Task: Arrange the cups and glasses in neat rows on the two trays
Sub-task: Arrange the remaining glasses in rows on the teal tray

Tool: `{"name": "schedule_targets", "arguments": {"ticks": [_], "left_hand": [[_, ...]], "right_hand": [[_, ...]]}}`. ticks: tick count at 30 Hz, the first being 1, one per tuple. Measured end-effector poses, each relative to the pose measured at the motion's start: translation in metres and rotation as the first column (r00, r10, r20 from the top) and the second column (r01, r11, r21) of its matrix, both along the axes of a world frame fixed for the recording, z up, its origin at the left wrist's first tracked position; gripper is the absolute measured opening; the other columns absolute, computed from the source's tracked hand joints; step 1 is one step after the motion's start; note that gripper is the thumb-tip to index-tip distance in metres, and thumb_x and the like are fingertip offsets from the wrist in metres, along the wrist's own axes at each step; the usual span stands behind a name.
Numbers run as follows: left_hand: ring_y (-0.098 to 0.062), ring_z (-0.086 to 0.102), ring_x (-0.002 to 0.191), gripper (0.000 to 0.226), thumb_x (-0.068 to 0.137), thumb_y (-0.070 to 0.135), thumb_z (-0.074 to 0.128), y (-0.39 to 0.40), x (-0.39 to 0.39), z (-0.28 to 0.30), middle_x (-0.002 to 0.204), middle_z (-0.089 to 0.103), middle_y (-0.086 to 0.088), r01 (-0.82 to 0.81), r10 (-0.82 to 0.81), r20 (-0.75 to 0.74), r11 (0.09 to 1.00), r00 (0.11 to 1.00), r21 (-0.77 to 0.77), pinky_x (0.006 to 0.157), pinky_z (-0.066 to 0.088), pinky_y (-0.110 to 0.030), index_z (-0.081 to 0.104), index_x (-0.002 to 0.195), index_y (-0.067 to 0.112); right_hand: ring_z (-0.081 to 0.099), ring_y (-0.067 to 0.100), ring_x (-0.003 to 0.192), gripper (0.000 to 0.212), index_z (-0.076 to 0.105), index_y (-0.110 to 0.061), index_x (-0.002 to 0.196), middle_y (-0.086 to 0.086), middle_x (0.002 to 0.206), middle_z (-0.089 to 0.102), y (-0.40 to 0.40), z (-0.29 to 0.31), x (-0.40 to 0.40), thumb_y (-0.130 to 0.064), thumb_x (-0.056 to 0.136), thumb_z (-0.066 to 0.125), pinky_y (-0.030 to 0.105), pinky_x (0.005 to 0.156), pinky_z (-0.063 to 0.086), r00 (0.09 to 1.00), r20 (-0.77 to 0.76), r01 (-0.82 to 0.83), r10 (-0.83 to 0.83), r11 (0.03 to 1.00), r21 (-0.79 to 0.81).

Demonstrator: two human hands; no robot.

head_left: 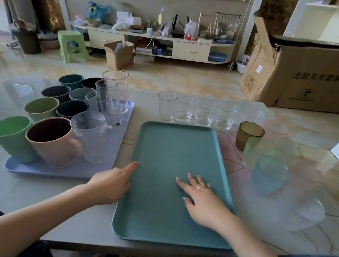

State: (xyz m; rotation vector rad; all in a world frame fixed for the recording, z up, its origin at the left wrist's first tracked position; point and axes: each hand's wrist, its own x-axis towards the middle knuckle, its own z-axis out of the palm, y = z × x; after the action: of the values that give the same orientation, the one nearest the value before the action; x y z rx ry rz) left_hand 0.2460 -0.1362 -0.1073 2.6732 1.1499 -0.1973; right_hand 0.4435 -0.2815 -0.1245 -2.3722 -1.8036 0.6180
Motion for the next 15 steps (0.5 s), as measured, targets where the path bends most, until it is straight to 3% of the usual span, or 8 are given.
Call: {"name": "schedule_targets", "arguments": {"ticks": [5,8,11,15], "left_hand": [[-0.031,0.061,0.1,0.053,0.095,0.025,0.033,0.01,-0.019,-0.004,0.119,0.06,-0.01,-0.049,0.049,0.017,0.999,0.999,0.005,0.068,0.042,-0.033,0.015,0.145,0.032],[-0.031,0.061,0.1,0.049,0.095,0.026,0.034,0.017,-0.019,-0.007,0.117,0.061,-0.011,-0.099,0.098,0.035,0.994,0.995,0.047,0.072,0.046,-0.034,0.02,0.142,0.026],[-0.034,0.064,0.093,0.037,0.093,0.021,0.039,0.026,-0.006,-0.006,0.105,0.066,-0.014,-0.096,0.095,0.018,0.969,0.995,0.226,0.065,0.042,-0.033,0.035,0.13,0.017],[-0.034,0.064,0.088,0.025,0.091,0.015,0.04,0.037,0.012,-0.003,0.099,0.066,-0.01,-0.032,0.051,-0.057,0.956,0.997,0.292,0.054,0.029,-0.027,0.042,0.116,0.015]], "right_hand": [[-0.001,0.026,0.147,0.057,0.011,-0.033,0.15,0.006,0.16,0.003,0.014,0.003,-0.024,-0.035,0.098,0.034,0.039,0.118,0.003,0.999,0.038,-0.019,0.021,0.999,-0.033],[0.028,0.027,0.14,0.055,0.026,-0.034,0.145,0.006,0.153,0.032,0.03,0.022,-0.027,-0.051,0.094,0.037,0.043,0.112,0.027,0.99,0.14,0.007,-0.002,0.999,-0.038],[0.053,0.025,0.121,0.05,0.034,-0.032,0.138,0.001,0.132,0.056,0.069,0.047,-0.02,-0.052,0.093,0.041,0.039,0.093,0.042,0.988,0.1,0.099,-0.116,0.982,0.163],[0.053,0.029,0.117,0.05,0.036,-0.021,0.135,0.007,0.137,0.046,0.158,0.071,0.005,-0.041,0.092,0.051,0.034,0.078,0.04,0.971,0.105,0.161,-0.213,0.916,0.368]]}}
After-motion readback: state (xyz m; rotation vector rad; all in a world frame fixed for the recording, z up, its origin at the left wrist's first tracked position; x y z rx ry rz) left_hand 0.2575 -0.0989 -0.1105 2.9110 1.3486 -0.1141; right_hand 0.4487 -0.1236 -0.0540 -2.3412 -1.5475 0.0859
